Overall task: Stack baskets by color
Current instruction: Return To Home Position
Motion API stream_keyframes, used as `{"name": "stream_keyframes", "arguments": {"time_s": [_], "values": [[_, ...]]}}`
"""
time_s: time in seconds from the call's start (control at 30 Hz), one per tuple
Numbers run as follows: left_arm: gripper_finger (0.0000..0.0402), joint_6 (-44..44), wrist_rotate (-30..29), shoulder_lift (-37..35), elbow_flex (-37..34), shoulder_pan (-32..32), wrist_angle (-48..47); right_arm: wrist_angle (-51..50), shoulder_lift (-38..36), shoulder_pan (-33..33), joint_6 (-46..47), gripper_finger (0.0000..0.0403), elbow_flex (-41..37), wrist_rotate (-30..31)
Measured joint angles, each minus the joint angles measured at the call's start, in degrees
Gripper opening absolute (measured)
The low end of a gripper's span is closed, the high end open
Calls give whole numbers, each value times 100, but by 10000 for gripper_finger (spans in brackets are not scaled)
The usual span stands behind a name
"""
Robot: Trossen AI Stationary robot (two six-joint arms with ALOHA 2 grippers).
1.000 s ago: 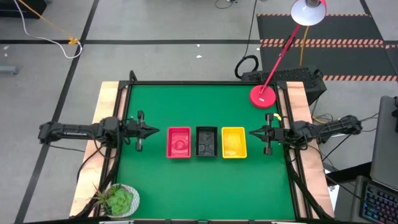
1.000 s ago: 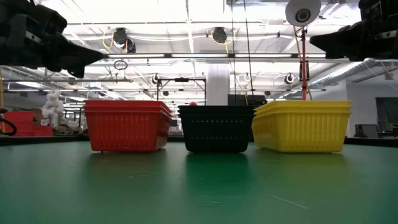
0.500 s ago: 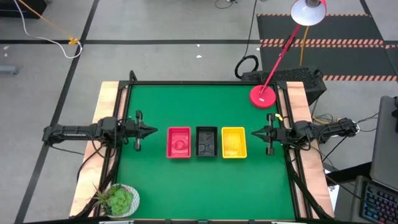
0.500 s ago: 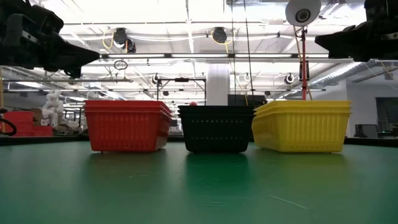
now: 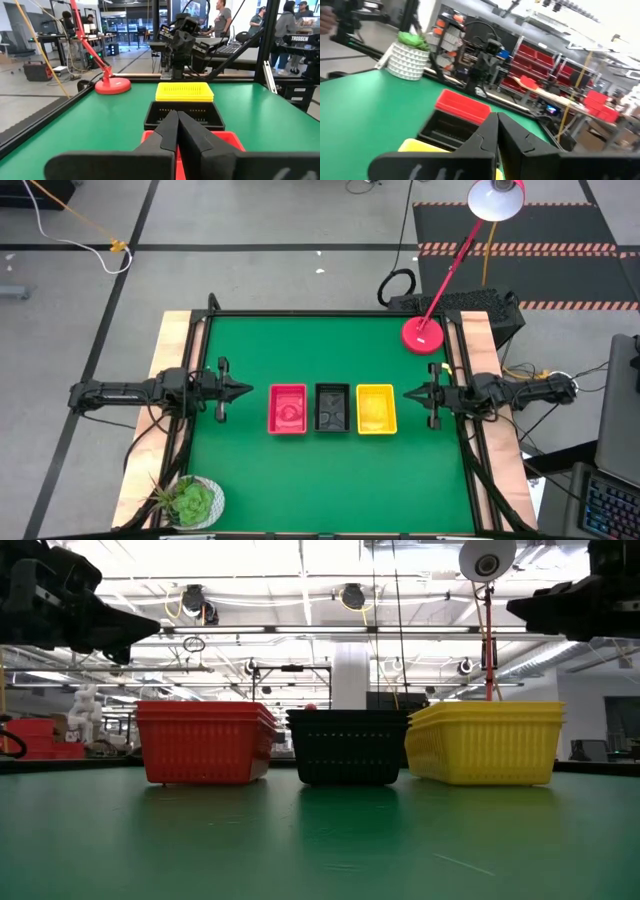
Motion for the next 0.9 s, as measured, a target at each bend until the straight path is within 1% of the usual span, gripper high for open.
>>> {"name": "stream_keyframes", "arguments": {"time_s": [0.03,0.13,0.23,0.33,0.5,0.67,0.83,0.9], "values": [[11,-26,-1,0,0,-1,-2,-5,0,-68,28,0,0,-35],[15,-68,0,0,0,-1,-3,-42,0,-271,106,0,0,-433],[8,-90,1,0,0,0,-34,-67,2,-491,132,0,0,-512],[3,-139,4,2,0,1,-52,-66,2,-658,176,0,0,-736],[15,-182,5,2,0,-1,-55,-163,1,-748,287,0,0,-722],[4,-34,9,2,0,-1,-154,-223,9,-748,289,0,0,-718],[10,19,11,1,0,1,-246,-216,11,-746,280,0,0,-713],[7,58,11,2,0,-1,-323,-214,9,-745,278,0,0,-713]]}}
